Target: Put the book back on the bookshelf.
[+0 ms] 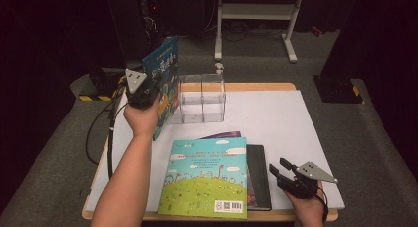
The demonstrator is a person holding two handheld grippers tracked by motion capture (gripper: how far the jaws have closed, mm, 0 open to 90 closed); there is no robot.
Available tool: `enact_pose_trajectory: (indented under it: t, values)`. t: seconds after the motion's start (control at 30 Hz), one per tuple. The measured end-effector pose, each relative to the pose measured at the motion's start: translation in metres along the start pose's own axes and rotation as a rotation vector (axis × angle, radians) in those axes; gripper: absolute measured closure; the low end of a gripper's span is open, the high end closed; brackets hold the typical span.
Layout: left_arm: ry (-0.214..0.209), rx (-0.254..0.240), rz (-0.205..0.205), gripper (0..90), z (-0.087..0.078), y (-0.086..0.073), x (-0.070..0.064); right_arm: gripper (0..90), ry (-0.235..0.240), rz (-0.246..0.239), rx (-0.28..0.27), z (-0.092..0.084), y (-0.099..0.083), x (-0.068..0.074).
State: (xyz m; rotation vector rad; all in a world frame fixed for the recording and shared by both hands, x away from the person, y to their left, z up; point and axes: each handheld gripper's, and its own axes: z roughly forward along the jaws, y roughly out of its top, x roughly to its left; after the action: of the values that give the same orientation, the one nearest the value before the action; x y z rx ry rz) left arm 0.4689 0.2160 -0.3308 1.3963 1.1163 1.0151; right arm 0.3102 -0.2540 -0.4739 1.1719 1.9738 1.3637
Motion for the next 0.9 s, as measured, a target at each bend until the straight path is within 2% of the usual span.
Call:
enact_pose_trajectory:
  t: [0.23,0.37,0.53,0.7,0.8,0.83,0.9]
  values:
    - [0.018,-0.011,0.013,82.9,0.016,-0.003,-0.002,49.6,0.014,0.006,-0.004,0.0,0.0,0.0]
    - [0.026,-0.01,0.02,82.8,0.017,-0.009,-0.002,49.6,0.018,0.01,-0.004,0.0,-0.001,0.0]
    - [0.013,-0.014,0.036,82.5,0.01,-0.014,0.0,49.6,0.025,0.011,0.001,0.001,-0.001,0.002]
    - [-0.014,0.03,0.089,81.2,-0.004,-0.017,-0.002,49.6,0.035,0.008,0.005,0.002,-0.001,0.004]
    - [-0.013,0.037,0.079,80.5,-0.008,-0.02,0.0,49.6,0.037,0.004,0.008,0.003,-0.001,0.005]
    - [-0.011,0.045,0.058,80.3,-0.013,-0.022,0.002,49.6,0.039,0.002,0.009,0.003,-0.001,0.006]
    - [-0.009,0.053,0.05,80.2,-0.015,-0.024,0.004,49.6,0.04,0.001,0.009,0.003,-0.001,0.006]
